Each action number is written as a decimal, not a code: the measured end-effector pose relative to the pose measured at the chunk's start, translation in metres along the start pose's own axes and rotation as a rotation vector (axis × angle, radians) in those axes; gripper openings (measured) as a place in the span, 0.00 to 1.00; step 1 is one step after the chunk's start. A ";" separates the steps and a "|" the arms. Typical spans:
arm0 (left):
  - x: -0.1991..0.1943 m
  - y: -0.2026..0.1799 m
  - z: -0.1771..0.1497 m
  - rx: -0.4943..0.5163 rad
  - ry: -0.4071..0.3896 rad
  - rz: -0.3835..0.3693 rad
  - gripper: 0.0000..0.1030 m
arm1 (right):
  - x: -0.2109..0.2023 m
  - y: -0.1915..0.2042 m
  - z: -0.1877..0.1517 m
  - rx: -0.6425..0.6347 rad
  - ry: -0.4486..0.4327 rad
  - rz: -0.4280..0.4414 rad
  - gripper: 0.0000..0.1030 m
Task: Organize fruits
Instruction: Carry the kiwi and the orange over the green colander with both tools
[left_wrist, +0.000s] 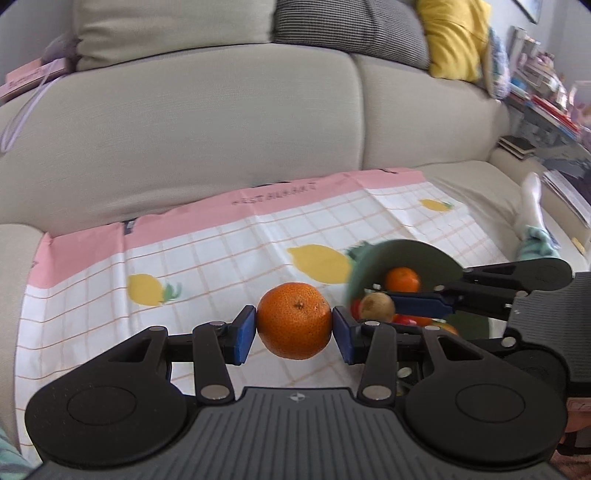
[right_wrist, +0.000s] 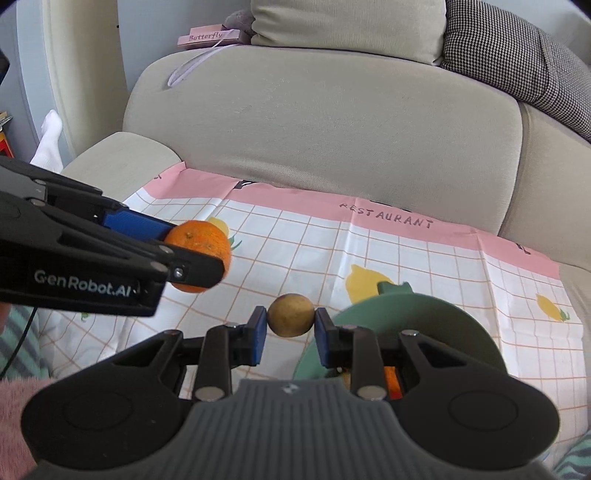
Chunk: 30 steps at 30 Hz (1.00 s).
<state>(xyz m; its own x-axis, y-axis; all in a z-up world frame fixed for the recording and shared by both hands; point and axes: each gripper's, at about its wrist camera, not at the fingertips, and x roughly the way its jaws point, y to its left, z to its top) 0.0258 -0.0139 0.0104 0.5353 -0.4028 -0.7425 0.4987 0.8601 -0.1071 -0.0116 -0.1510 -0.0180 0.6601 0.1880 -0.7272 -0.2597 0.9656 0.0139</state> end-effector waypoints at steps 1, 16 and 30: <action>-0.001 -0.005 0.000 0.009 0.000 -0.012 0.49 | -0.004 -0.001 -0.003 -0.002 0.002 -0.003 0.23; 0.017 -0.074 -0.008 0.136 0.105 -0.164 0.49 | -0.038 -0.039 -0.058 0.058 0.104 -0.050 0.24; 0.061 -0.085 -0.007 0.134 0.277 -0.202 0.49 | -0.022 -0.082 -0.069 0.155 0.145 -0.052 0.24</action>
<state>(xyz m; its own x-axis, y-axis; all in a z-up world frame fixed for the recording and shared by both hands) 0.0111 -0.1093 -0.0309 0.2208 -0.4449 -0.8679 0.6701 0.7158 -0.1964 -0.0539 -0.2473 -0.0507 0.5584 0.1205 -0.8208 -0.1089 0.9915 0.0715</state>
